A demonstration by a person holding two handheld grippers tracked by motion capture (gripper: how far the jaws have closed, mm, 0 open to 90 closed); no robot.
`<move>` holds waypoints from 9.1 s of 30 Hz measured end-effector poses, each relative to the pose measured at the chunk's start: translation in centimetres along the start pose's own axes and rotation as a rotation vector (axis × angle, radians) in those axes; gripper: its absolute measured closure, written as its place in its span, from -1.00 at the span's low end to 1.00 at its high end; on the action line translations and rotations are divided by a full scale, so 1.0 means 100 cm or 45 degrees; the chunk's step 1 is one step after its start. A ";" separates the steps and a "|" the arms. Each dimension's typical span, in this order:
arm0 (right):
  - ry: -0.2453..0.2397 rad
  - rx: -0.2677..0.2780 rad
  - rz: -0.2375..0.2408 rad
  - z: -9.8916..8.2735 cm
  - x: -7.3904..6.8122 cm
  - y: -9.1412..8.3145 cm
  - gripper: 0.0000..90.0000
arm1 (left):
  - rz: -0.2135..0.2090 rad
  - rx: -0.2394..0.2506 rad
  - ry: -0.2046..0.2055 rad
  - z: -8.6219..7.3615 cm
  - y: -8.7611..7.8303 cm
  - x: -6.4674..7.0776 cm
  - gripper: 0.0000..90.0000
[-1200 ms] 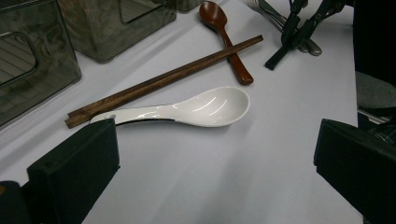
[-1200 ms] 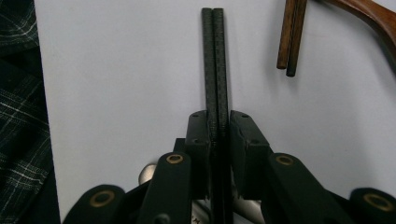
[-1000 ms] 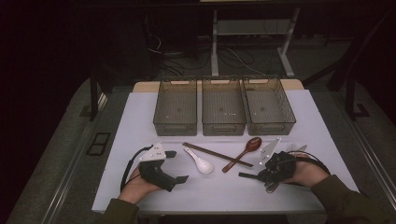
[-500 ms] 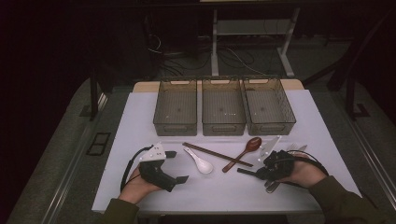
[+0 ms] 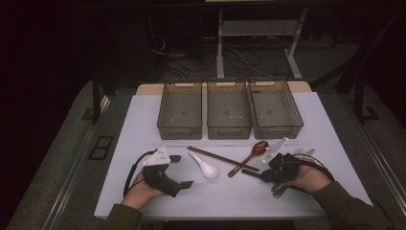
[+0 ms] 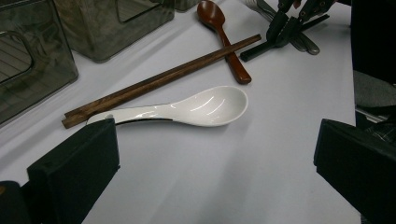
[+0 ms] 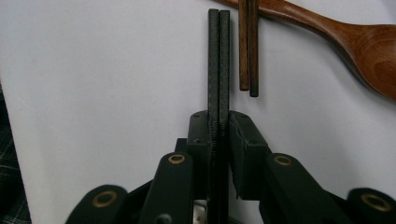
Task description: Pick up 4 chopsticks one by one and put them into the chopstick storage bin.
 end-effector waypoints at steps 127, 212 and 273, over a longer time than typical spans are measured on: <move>0.140 0.243 0.042 -0.052 0.007 -0.045 0.89 | -0.013 -0.011 0.000 -0.002 -0.001 0.003 -1.00; 0.323 0.616 -0.144 0.079 0.047 -0.070 0.89 | -0.005 0.018 -0.016 -0.001 -0.002 0.000 -1.00; 0.398 0.438 -0.269 0.267 0.101 0.072 0.89 | -0.037 0.067 -0.038 0.004 -0.002 0.003 -1.00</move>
Point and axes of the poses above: each handheld gripper's, and its own axes: y roughly forward along the jaws, z roughly out of its top, x roughly to its right, the point moved 8 cm from there along y, roughly forward along the jaws, and after that the axes turned 13 degrees about x, right-handed, at the moved point
